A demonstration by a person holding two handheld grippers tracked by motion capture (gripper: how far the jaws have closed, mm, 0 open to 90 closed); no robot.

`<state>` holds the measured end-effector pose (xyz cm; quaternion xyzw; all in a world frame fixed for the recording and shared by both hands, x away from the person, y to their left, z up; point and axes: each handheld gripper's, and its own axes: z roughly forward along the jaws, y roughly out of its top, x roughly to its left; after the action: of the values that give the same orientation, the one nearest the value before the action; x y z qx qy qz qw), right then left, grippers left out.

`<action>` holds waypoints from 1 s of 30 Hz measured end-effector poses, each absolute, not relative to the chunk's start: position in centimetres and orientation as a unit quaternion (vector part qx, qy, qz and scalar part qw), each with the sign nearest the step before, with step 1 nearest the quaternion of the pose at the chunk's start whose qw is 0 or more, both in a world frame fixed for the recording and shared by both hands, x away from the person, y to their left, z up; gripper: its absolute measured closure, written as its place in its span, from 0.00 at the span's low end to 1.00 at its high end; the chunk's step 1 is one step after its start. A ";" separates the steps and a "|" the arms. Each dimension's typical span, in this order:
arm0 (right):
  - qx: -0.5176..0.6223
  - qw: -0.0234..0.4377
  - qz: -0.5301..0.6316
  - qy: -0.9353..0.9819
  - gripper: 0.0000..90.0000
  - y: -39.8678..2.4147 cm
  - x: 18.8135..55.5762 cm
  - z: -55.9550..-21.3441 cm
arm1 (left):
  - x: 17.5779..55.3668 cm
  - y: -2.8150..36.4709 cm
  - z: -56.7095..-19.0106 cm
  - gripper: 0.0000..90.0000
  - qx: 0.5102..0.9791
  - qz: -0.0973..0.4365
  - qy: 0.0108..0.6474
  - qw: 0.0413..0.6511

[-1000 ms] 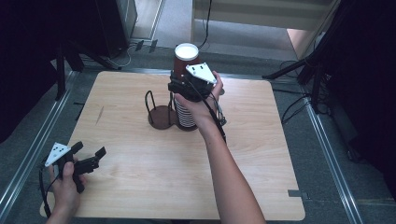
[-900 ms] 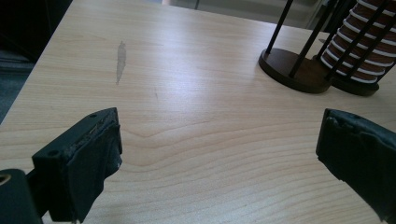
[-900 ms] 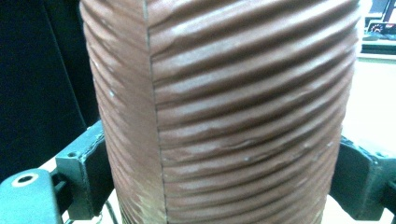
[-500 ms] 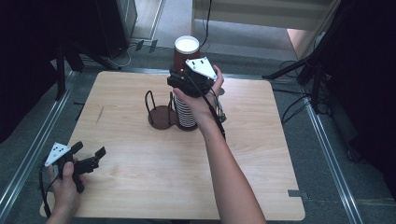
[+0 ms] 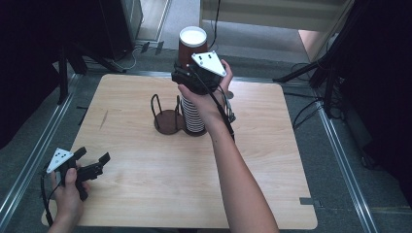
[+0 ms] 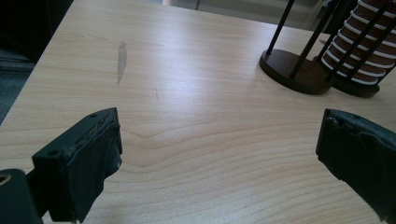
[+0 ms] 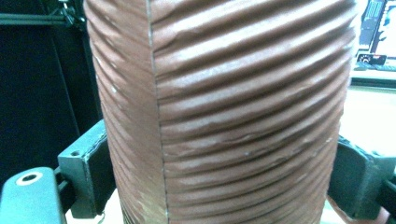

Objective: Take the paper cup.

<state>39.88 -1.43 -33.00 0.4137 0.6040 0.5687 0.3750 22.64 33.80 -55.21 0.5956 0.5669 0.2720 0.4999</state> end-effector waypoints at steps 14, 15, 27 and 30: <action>0.409 0.386 0.583 0.587 0.12 -1.4 39.3 -30.6 | 22.7 33.7 -55.2 0.01 0.597 0.275 0.566 0.498; 0.408 0.386 0.585 0.585 0.12 -1.4 39.2 -30.4 | 22.7 33.7 -55.2 0.01 0.597 0.275 0.565 0.498; 0.400 0.389 0.598 0.575 0.12 -2.5 37.7 -29.0 | 22.7 33.6 -55.2 0.01 0.599 0.277 0.565 0.496; 0.399 0.389 0.600 0.574 0.12 -2.8 37.3 -28.8 | 22.7 33.6 -55.2 0.01 0.599 0.277 0.565 0.495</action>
<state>37.30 -2.83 -28.79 0.3991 0.5743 0.5998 0.3888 22.69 33.60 -55.17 0.5994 0.5648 0.2765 0.4952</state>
